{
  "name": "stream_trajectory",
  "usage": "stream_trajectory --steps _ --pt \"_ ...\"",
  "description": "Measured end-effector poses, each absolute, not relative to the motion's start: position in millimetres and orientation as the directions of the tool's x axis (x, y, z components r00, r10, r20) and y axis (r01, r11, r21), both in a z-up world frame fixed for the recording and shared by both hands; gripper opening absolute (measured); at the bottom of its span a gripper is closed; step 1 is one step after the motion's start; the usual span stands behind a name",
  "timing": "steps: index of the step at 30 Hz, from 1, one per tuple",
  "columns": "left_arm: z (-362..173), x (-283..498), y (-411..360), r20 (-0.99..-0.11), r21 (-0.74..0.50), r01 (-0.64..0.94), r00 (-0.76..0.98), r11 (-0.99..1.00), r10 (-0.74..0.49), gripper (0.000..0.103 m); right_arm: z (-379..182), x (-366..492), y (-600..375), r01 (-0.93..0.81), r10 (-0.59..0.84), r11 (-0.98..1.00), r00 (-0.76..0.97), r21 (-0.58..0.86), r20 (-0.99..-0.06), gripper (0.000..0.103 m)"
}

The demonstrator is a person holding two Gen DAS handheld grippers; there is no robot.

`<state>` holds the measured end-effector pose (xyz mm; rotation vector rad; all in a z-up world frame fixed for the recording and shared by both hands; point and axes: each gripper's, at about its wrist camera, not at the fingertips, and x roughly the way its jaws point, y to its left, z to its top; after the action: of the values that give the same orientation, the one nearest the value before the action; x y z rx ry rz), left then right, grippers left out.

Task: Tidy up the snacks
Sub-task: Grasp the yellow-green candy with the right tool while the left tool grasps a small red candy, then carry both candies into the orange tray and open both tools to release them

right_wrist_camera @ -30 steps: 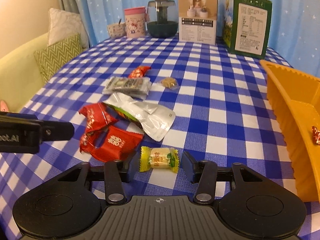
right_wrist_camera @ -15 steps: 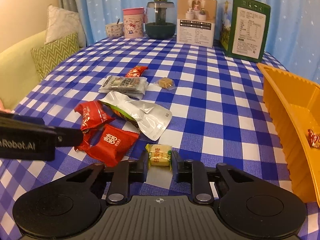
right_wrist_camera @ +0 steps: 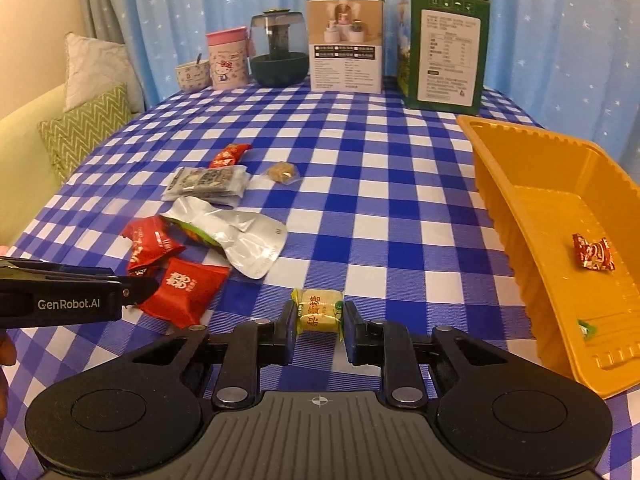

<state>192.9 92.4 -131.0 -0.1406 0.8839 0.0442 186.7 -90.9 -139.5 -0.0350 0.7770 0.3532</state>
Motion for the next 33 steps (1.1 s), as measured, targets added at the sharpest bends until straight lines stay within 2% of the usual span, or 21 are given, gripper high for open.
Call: stream_trajectory --steps 2,5,6,7,20,33 --pt "-132 194 90 -0.768 -0.108 -0.091 0.64 0.99 -0.025 0.034 -139 187 -92 -0.321 0.296 0.942 0.658 0.098 -0.693 0.024" --pt "-132 195 89 -0.769 -0.106 -0.091 0.639 0.99 -0.023 0.029 -138 186 -93 -0.317 0.296 0.943 0.657 0.102 -0.693 0.024" --pt "-132 194 90 -0.77 -0.108 -0.094 0.638 0.99 -0.024 0.018 -137 185 -93 -0.315 0.295 0.944 0.658 0.103 -0.693 0.024" --pt "-132 193 90 -0.772 -0.105 -0.099 0.636 0.99 -0.018 0.017 -136 185 -93 -0.314 0.295 0.944 0.659 0.104 -0.692 0.024" --pt "-106 163 91 -0.759 -0.079 -0.11 0.651 0.991 0.011 0.016 -114 166 -102 -0.319 0.314 0.94 0.676 0.119 -0.666 0.024" --pt "-63 131 53 -0.718 -0.094 -0.048 0.695 0.994 -0.035 0.017 -81 133 -121 -0.301 0.313 0.945 0.71 0.13 -0.63 0.024"
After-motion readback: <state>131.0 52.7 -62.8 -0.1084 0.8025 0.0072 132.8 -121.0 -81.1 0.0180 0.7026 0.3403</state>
